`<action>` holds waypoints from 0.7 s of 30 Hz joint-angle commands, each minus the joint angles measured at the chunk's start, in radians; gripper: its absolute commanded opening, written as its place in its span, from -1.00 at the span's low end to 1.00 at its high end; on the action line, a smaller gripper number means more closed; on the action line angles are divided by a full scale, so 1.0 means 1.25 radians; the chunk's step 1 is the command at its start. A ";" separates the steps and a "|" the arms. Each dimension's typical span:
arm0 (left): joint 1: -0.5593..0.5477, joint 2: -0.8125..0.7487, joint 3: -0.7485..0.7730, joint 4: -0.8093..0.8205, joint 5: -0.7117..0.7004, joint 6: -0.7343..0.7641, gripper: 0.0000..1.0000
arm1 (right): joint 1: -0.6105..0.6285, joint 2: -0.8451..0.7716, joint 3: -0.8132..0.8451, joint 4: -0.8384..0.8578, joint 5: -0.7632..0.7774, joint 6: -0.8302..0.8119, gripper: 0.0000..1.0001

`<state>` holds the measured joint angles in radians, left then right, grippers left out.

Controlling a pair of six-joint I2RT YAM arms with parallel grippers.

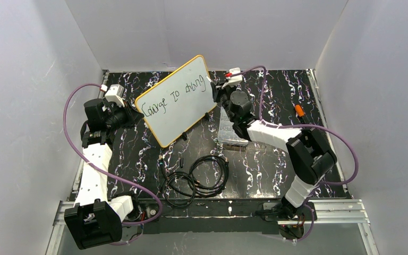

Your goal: Write a sentence on the whiteboard

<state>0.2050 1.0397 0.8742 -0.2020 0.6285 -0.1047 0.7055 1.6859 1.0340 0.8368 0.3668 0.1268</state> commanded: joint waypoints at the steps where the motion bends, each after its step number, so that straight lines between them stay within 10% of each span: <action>1: -0.002 -0.002 0.004 -0.003 0.005 0.005 -1.00 | -0.005 0.025 0.048 0.030 -0.003 -0.012 -0.97; 21: -0.002 0.003 0.005 -0.005 0.005 0.006 -1.00 | -0.014 0.099 0.091 0.020 0.018 -0.012 -0.97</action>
<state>0.2050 1.0416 0.8742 -0.2020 0.6285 -0.1047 0.6937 1.7897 1.0931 0.8215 0.3614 0.1265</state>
